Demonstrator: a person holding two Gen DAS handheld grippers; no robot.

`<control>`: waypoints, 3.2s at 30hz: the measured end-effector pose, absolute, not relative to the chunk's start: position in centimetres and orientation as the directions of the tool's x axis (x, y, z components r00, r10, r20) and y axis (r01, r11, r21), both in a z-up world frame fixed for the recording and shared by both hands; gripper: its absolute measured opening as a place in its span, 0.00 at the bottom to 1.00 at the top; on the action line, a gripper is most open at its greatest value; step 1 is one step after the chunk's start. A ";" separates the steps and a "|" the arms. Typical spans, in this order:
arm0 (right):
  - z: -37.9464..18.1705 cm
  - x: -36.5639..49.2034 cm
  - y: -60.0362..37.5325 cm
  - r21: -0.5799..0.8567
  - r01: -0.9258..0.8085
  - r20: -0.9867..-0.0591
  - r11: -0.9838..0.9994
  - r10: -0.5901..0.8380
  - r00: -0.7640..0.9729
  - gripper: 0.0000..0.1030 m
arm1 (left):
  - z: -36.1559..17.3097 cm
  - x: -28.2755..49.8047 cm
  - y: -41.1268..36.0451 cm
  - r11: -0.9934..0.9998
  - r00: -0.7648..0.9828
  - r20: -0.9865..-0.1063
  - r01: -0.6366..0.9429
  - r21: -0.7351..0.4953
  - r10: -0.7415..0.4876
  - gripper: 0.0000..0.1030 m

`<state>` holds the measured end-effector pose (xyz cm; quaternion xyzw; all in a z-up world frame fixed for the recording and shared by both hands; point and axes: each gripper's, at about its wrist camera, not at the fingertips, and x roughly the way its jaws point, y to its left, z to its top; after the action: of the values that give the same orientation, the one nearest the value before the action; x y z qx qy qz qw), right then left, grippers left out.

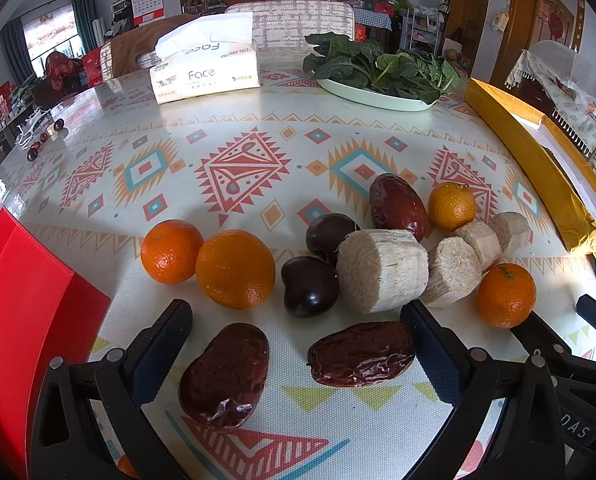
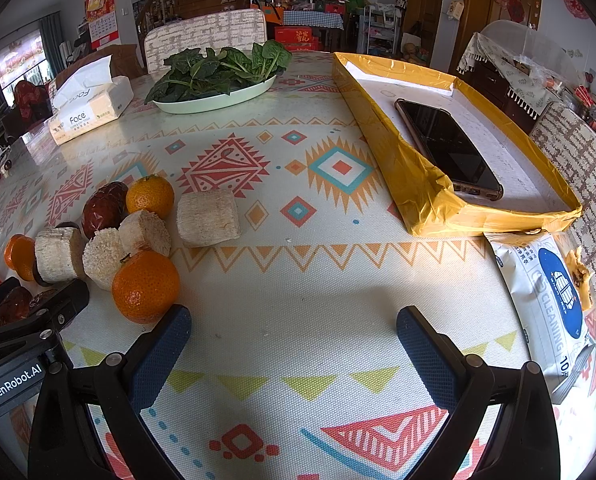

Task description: Organize fruits

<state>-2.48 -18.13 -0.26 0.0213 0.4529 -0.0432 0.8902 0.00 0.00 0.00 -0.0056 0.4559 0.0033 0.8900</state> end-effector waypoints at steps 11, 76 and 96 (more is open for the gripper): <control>-0.3 -2.5 -18.1 -0.001 0.096 -0.808 0.995 -0.058 0.586 1.00 | 0.0 0.0 0.0 1.000 0.584 -0.812 -0.011 -0.007 0.001 1.00; 0.0 -3.1 -18.6 0.045 0.101 -0.842 0.994 -0.017 0.539 1.00 | 0.2 -0.3 -0.3 1.000 0.518 -0.855 0.004 -0.012 -0.012 1.00; 8.4 -11.3 -17.5 0.121 -0.009 -0.535 0.993 0.073 0.842 1.00 | 14.6 -15.4 9.9 0.992 0.917 -0.384 0.076 -0.099 -0.108 1.00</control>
<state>-11.30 -17.47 8.38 0.0567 0.2806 0.0214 0.9579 -15.41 9.86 14.61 -0.0413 0.1982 -0.0470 0.9782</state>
